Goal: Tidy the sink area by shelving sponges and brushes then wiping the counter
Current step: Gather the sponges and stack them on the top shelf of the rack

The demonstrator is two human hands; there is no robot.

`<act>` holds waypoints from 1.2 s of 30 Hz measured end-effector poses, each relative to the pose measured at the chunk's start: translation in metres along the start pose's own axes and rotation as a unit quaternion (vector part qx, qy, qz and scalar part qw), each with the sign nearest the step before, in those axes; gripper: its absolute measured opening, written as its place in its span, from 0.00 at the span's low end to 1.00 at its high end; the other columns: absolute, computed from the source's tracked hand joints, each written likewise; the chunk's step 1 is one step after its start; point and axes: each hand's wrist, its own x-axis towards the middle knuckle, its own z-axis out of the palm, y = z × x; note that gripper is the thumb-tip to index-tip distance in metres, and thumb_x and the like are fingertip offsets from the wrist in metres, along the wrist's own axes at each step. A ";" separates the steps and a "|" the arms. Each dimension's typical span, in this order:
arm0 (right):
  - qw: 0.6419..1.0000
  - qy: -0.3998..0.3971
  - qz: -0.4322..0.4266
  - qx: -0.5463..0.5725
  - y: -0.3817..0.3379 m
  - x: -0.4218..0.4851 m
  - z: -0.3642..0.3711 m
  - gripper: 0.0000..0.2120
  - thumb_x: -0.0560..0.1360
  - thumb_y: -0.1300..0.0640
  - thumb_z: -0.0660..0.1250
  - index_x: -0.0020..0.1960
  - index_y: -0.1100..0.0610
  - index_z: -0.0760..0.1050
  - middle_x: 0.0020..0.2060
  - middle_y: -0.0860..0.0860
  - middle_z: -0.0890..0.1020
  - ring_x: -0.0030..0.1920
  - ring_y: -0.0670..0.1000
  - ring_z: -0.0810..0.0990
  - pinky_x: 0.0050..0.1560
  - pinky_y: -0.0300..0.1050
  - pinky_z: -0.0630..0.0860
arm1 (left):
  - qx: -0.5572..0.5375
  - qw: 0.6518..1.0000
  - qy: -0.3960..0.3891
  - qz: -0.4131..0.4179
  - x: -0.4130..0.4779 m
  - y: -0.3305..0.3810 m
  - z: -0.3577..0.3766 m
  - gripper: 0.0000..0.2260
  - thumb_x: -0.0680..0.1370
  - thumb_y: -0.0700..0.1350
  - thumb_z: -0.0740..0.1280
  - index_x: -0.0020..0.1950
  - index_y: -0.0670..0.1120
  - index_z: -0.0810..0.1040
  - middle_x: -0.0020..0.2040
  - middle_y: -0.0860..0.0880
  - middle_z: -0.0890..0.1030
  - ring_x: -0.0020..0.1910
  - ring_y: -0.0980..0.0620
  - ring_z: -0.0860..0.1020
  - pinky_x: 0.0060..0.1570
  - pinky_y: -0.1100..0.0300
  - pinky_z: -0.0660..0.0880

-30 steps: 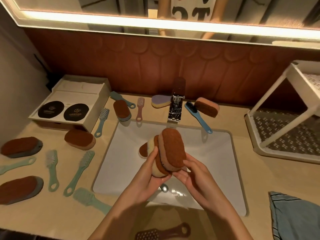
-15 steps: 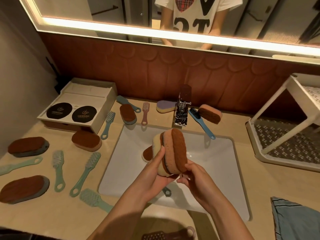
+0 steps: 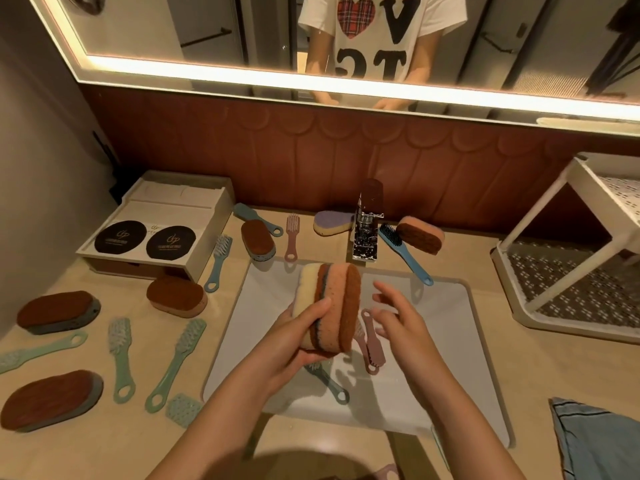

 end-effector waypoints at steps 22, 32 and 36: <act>0.997 -0.022 -0.011 0.067 -0.030 0.025 0.016 0.11 0.75 0.48 0.63 0.55 0.51 0.72 0.46 0.52 0.79 0.43 0.50 0.81 0.36 0.41 0.79 | 0.186 0.982 0.006 0.041 -0.007 0.044 -0.003 0.17 0.75 0.59 0.60 0.63 0.59 0.67 0.58 0.46 0.75 0.52 0.45 0.77 0.53 0.45 0.74; 0.992 0.077 -0.075 -0.069 -0.012 0.025 0.056 0.13 0.77 0.40 0.56 0.50 0.48 0.71 0.40 0.46 0.79 0.42 0.45 0.78 0.40 0.41 0.74 | 0.299 0.921 0.189 0.163 0.014 0.018 0.015 0.08 0.78 0.56 0.58 0.49 0.57 0.75 0.50 0.48 0.82 0.50 0.48 0.79 0.54 0.48 0.76; 0.975 0.090 -0.112 -0.169 -0.021 0.027 0.061 0.14 0.80 0.45 0.49 0.46 0.51 0.70 0.38 0.46 0.77 0.39 0.45 0.74 0.35 0.40 0.65 | 0.378 0.885 0.194 0.192 0.022 0.022 0.015 0.15 0.81 0.54 0.54 0.53 0.50 0.78 0.49 0.49 0.82 0.50 0.49 0.78 0.54 0.54 0.73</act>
